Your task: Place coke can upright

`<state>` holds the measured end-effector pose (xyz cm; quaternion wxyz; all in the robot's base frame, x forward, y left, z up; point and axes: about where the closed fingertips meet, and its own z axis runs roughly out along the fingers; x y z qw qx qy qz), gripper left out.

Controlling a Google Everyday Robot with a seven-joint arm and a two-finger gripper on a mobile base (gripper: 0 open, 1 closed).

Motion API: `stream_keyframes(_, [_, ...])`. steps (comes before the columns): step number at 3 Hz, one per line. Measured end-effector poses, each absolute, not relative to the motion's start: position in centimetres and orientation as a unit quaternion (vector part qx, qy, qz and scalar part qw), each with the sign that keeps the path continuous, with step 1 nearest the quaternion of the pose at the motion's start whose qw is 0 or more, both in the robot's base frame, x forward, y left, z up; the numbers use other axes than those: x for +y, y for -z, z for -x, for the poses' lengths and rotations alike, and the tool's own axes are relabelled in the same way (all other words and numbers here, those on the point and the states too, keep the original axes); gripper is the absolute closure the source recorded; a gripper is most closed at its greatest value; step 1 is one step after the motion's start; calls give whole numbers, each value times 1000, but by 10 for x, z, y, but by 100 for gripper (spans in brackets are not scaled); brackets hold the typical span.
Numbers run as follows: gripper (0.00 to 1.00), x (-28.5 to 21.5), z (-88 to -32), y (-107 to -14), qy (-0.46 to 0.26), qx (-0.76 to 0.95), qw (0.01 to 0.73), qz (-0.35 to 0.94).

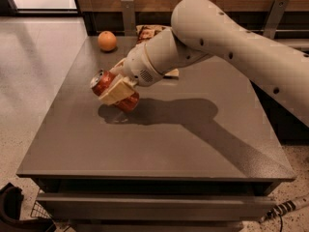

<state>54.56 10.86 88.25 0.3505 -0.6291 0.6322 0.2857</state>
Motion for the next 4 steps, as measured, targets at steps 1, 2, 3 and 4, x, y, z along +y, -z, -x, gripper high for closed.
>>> stream_keyframes(1, [100,102,-549,-888,-329,610,400,599])
stream_keyframes(2, [100,99,-549,-893,-373,588,437,569])
stream_keyframes(3, [100,99,-547,-895,-413,575,458,538])
stream_keyframes(4, [100,104,-544,-898,-440,563,472,516])
